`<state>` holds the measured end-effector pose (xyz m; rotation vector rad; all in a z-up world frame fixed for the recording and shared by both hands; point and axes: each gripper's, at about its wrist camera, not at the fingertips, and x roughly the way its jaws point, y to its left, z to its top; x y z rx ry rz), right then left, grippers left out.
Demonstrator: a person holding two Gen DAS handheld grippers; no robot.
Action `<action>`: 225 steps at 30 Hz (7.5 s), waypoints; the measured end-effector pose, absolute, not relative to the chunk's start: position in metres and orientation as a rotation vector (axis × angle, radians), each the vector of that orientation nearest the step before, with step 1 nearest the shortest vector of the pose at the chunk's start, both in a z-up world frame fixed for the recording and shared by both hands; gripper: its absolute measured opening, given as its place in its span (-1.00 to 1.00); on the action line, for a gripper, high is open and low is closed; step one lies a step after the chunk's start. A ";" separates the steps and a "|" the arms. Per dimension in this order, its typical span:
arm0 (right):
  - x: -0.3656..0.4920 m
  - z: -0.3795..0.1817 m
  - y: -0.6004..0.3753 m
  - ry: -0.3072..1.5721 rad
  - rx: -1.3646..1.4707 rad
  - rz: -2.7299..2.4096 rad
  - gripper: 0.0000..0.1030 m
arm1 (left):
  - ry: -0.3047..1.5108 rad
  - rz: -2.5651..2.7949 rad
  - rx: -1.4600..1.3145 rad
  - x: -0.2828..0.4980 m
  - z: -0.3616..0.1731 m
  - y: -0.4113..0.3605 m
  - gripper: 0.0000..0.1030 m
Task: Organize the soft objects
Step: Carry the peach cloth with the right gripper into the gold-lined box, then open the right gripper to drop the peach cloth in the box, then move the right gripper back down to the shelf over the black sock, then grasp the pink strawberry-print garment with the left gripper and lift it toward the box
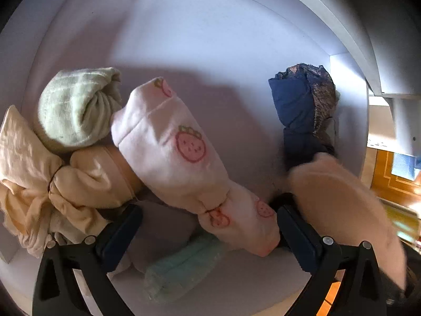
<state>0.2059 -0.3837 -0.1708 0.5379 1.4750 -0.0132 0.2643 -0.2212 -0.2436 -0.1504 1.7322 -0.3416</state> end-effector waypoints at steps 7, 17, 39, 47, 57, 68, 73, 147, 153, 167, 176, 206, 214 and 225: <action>0.151 -0.135 -0.342 1.346 0.696 0.001 -0.04 | 1.698 -0.310 -0.001 0.257 -0.263 -0.236 1.00; 0.141 -0.049 -0.353 1.136 0.781 0.048 -0.05 | 1.682 -0.273 0.098 0.234 -0.288 -0.262 1.00; 0.240 0.087 -0.377 0.909 0.652 -0.055 -0.10 | 1.700 -0.237 0.054 0.189 -0.321 -0.252 0.71; 0.302 0.087 -0.353 0.926 0.590 -0.088 -0.10 | 1.695 -0.250 0.065 0.174 -0.324 -0.241 0.65; 0.375 0.062 -0.323 0.970 0.490 -0.166 -0.10 | 1.699 -0.264 0.056 0.178 -0.311 -0.231 0.63; 0.413 0.032 -0.316 0.973 0.379 -0.278 -0.10 | 1.696 -0.272 0.065 0.184 -0.293 -0.222 0.62; 0.424 0.013 -0.308 0.986 0.368 -0.290 -0.10 | 1.694 -0.270 0.068 0.185 -0.287 -0.224 0.62; 0.370 -0.044 -0.317 0.982 0.138 -0.221 -0.02 | 1.721 -0.274 -0.047 0.183 -0.301 -0.192 0.70; 0.315 -0.023 -0.323 0.817 0.259 -0.084 -0.01 | 1.719 -0.279 -0.052 0.183 -0.304 -0.190 0.68; 0.189 -0.086 -0.268 0.965 0.138 0.407 0.00 | 1.717 -0.292 -0.069 0.189 -0.301 -0.180 0.67; 0.202 -0.280 -0.214 1.674 -0.138 0.265 0.05 | 1.717 -0.302 -0.142 0.193 -0.303 -0.168 0.75; 0.201 -0.369 -0.213 1.852 -0.002 0.030 0.13 | 1.666 -0.415 -0.267 0.201 -0.287 -0.157 -0.30; 0.192 -0.371 -0.213 1.851 0.036 0.022 0.13 | 1.623 -0.463 -0.287 0.198 -0.249 -0.141 -0.38; 0.195 -0.373 -0.218 1.840 0.047 0.012 0.13 | 1.511 -0.583 -0.248 0.191 -0.164 -0.123 -0.42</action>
